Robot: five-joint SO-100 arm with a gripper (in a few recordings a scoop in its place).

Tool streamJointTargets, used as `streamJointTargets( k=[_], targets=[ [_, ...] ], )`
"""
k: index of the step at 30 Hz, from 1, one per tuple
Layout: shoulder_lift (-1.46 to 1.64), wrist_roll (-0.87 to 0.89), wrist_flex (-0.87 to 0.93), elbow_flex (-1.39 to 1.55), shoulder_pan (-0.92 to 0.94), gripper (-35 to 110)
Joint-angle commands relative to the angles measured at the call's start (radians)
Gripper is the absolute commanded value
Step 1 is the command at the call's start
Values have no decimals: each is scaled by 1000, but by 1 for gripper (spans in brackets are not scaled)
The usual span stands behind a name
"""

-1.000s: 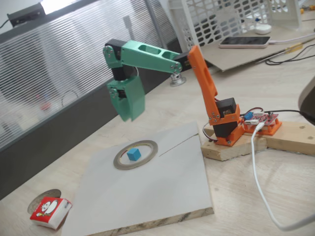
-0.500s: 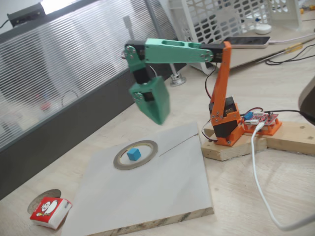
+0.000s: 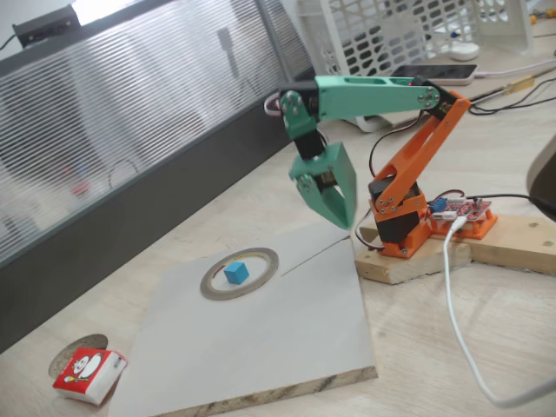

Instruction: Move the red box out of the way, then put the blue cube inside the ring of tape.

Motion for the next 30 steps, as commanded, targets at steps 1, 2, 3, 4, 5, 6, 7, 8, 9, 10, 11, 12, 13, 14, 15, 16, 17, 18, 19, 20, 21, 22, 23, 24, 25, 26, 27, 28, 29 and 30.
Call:
streamJointTargets(
  k=[1, 2, 3, 4, 5, 6, 7, 8, 9, 10, 11, 12, 13, 14, 15, 16, 17, 18, 19, 20, 21, 22, 23, 24, 25, 26, 27, 28, 29, 30],
  targets=[
    [81, 9, 6, 92, -14, 0],
    [81, 9, 6, 114, -15, 0],
    [81, 9, 5, 129, -20, 0],
    [81, 9, 5, 137, -29, 0],
    [81, 9, 3, 138, -38, 0],
    [81, 9, 3, 130, -46, 0],
    [81, 9, -3, 124, -51, 1],
    [81, 9, -21, 121, -52, 1],
    [81, 9, -55, 120, -52, 1],
    [81, 9, -98, 121, -52, 1],
    [81, 9, -152, 132, -52, 1],
    [81, 9, -207, 133, -52, 1],
    [81, 9, -264, 135, -52, 1],
    [81, 8, -310, 135, -52, 1],
    [81, 8, -342, 135, -52, 1],
    [81, 8, -362, 135, -52, 1],
    [81, 8, -365, 137, -52, 1],
    [81, 8, -365, 140, -52, 1],
    [81, 8, -367, 155, -52, 1],
    [81, 8, -367, 176, -52, 1],
    [81, 8, -376, 201, -52, 1],
    [81, 8, -379, 229, -52, 1],
    [81, 8, -380, 252, -52, 1],
    [81, 6, -382, 265, -52, 1],
    [81, 6, -382, 272, -52, 1],
    [81, 5, -383, 267, -52, 1],
    [81, 5, -385, 264, -52, 1],
    [81, 3, -390, 264, -52, 1],
    [81, -5, -408, 264, -52, 1],
    [81, -23, -431, 265, -52, 1]
  ],
)
